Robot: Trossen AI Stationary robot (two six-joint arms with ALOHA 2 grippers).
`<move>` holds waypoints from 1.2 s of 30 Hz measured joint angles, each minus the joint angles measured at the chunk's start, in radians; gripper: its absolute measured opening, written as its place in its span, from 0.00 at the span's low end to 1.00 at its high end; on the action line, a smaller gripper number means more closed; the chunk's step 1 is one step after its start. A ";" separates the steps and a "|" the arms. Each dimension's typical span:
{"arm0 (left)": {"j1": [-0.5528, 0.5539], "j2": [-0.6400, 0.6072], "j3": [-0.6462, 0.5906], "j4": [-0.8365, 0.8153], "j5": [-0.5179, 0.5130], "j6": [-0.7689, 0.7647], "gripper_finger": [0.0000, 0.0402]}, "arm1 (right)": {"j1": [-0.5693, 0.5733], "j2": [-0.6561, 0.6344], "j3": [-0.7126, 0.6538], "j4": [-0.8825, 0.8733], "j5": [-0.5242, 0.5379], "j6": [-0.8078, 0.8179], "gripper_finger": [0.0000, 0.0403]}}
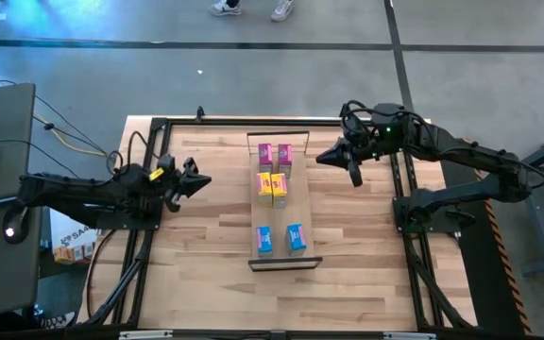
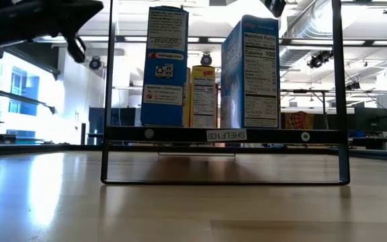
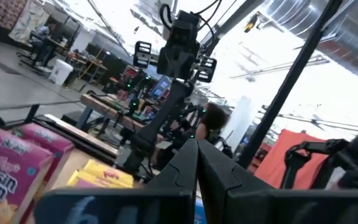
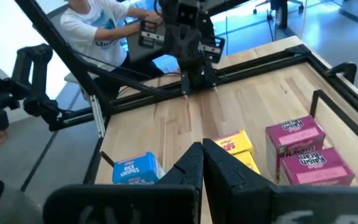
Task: Stack cereal on shelf
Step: Return to Home Position
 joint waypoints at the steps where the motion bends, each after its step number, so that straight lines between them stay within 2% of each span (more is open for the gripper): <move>1: 0.000 -0.017 -0.013 -0.001 0.004 -0.008 0.00 | 0.000 0.000 0.000 -0.002 0.002 0.007 0.00; 7: 0.000 -0.106 -0.080 0.009 0.023 -0.018 0.00 | 0.001 0.000 0.000 -0.004 0.016 0.108 0.00; 10: 0.000 -0.146 -0.090 -0.036 0.027 -0.027 0.00 | 0.001 0.000 0.000 -0.005 0.017 0.131 0.00; 21: 0.000 -0.182 -0.089 -0.048 0.064 -0.006 0.00 | 0.000 -0.002 0.000 -0.119 0.014 0.127 0.00; 28: 0.000 -0.182 -0.089 -0.048 0.090 -0.015 0.00 | 0.000 -0.062 -0.004 -0.165 -0.021 0.038 0.00; 31: 0.000 -0.182 -0.089 -0.049 0.082 -0.037 0.00 | 0.000 -0.127 -0.082 -0.088 -0.061 0.015 0.00; 36: 0.000 -0.181 -0.089 -0.056 0.080 -0.109 0.00 | 0.003 -0.291 -0.361 0.188 -0.088 0.057 0.00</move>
